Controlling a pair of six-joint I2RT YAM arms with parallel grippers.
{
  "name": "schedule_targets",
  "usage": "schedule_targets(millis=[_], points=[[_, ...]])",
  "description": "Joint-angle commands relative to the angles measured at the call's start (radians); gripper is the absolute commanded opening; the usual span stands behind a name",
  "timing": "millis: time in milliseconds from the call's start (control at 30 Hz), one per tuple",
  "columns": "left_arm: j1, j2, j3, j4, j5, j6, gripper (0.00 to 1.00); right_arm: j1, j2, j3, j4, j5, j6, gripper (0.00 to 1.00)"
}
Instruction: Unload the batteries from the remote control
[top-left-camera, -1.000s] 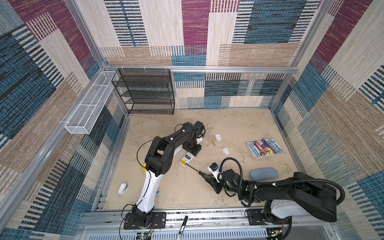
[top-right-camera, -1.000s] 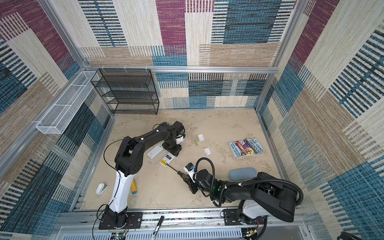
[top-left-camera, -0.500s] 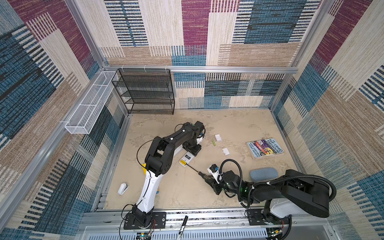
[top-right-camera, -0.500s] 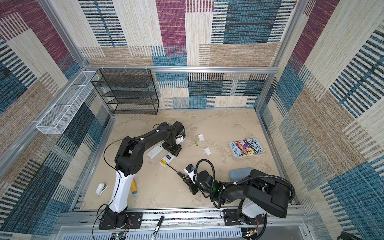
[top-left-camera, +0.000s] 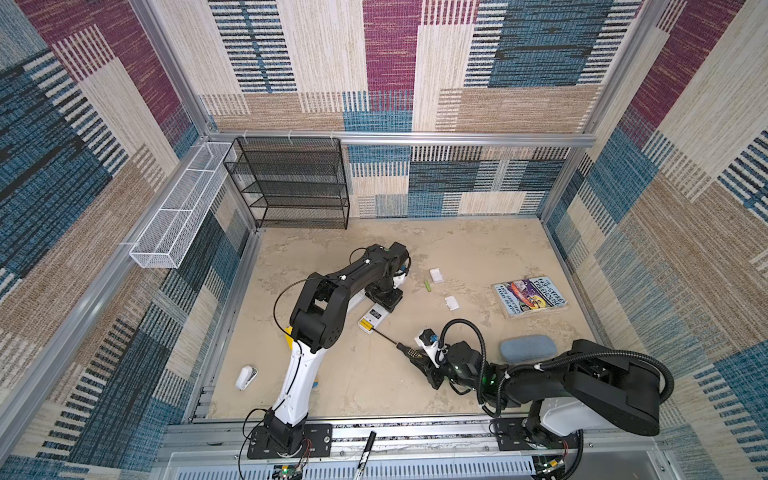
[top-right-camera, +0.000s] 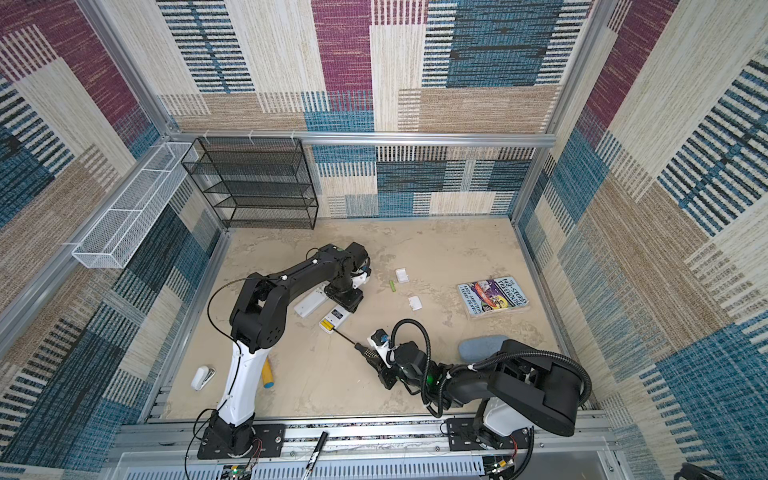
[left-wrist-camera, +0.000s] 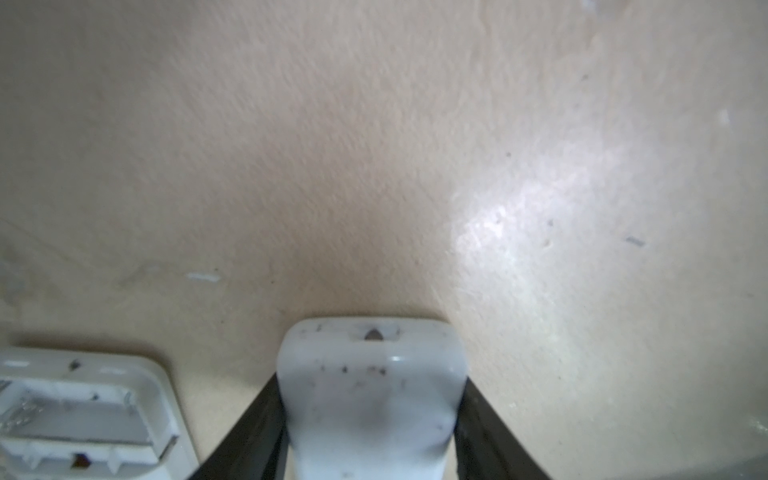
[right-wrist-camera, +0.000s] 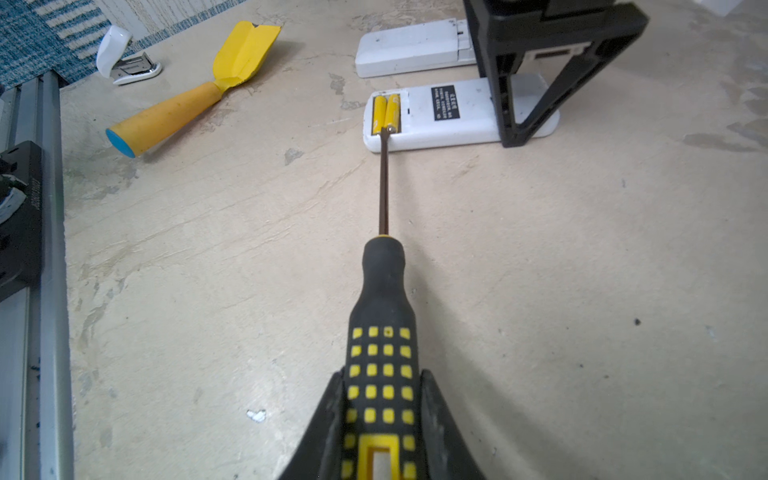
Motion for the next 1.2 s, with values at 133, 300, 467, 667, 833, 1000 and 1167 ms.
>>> schedule_targets(millis=[133,300,467,667,833,1000,1167], points=[[-0.006,0.121,-0.033,-0.027,0.018,-0.046,0.32,-0.003,-0.022,0.000,0.113,0.046,-0.020,0.00],[-0.006,0.119,-0.034,-0.031,0.016,-0.048,0.32,-0.003,-0.020,0.010,0.123,0.049,-0.030,0.00],[-0.006,0.119,-0.037,-0.034,0.012,-0.048,0.32,-0.003,0.020,0.035,0.112,0.042,-0.036,0.00],[-0.005,0.125,-0.028,-0.034,0.001,-0.053,0.32,-0.004,0.030,0.058,0.107,-0.005,-0.058,0.00],[-0.003,0.130,-0.006,-0.034,-0.010,-0.064,0.32,-0.004,0.036,0.092,0.032,-0.037,-0.067,0.00],[0.000,0.124,0.013,-0.033,-0.024,-0.074,0.32,-0.004,0.038,0.102,-0.034,-0.026,-0.024,0.00],[0.000,0.124,0.026,-0.034,-0.038,-0.081,0.33,-0.005,0.012,0.111,-0.115,-0.050,0.004,0.00]])
